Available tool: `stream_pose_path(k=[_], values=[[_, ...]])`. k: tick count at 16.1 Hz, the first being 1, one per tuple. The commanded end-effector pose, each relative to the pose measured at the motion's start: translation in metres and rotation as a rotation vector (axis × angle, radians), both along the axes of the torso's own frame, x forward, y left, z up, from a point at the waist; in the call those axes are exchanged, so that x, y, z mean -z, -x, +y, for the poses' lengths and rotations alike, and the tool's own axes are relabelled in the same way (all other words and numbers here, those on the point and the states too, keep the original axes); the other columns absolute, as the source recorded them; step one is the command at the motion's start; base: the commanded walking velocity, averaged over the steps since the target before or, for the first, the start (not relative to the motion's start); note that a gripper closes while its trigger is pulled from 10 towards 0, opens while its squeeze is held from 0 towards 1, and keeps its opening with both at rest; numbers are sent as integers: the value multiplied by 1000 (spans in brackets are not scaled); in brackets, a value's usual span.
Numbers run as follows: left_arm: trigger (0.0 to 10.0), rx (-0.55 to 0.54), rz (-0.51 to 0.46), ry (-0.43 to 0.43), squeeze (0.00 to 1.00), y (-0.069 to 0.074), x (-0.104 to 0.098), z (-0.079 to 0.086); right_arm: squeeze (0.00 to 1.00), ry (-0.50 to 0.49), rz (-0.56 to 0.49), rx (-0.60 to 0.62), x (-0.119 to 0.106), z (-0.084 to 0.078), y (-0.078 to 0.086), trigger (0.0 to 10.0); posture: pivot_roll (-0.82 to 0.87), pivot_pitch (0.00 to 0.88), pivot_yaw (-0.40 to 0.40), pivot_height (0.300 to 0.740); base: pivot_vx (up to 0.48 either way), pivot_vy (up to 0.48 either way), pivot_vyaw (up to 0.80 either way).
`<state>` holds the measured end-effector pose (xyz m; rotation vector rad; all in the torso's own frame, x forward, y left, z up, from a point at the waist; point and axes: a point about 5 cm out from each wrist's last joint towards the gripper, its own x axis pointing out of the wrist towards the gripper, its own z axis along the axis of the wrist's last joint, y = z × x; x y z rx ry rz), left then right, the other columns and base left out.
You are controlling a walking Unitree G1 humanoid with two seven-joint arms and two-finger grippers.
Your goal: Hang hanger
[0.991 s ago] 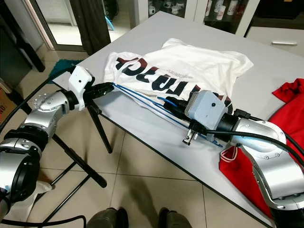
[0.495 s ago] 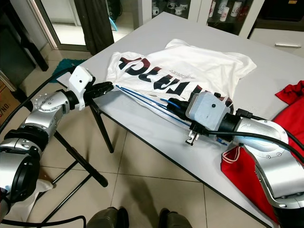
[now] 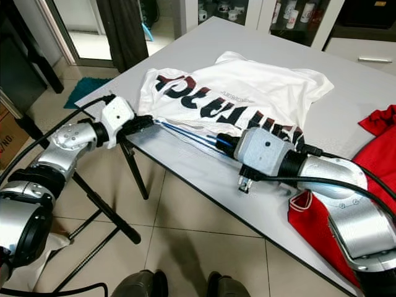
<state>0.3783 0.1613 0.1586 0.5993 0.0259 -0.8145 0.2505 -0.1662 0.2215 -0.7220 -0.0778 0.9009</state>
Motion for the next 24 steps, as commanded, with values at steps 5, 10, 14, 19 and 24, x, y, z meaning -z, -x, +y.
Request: stream_pose_path(k=[5, 10, 14, 19, 24], values=[[10000, 30, -90, -74, 0, -2, -8, -8, 0, 17, -32, -10, -3, 14, -6, 10000, -191, 58, 53, 740, 0, 0, 0], [10000, 36, -108, -37, 0, 4, -2, -5, 0, 32, -14, -3, 4, 23, -1, 10000, -184, 126, 83, 740, 0, 0, 0], [10000, 27, -115, -32, 0, 7, 1, -1, 0, 8, 7, -18, 11, 36, 2, 10000, -159, 139, 109, 740, 0, 0, 0], [10000, 54, -162, -12, 0, 5, -10, -8, 0, -62, -23, 61, 9, 53, -11, 10000, -139, 132, 122, 740, 0, 0, 0], [10000, 70, -156, -18, 0, 8, -6, -11, 0, -89, -45, 150, 3, 50, -20, 10000, -138, 127, 123, 740, 0, 0, 0]])
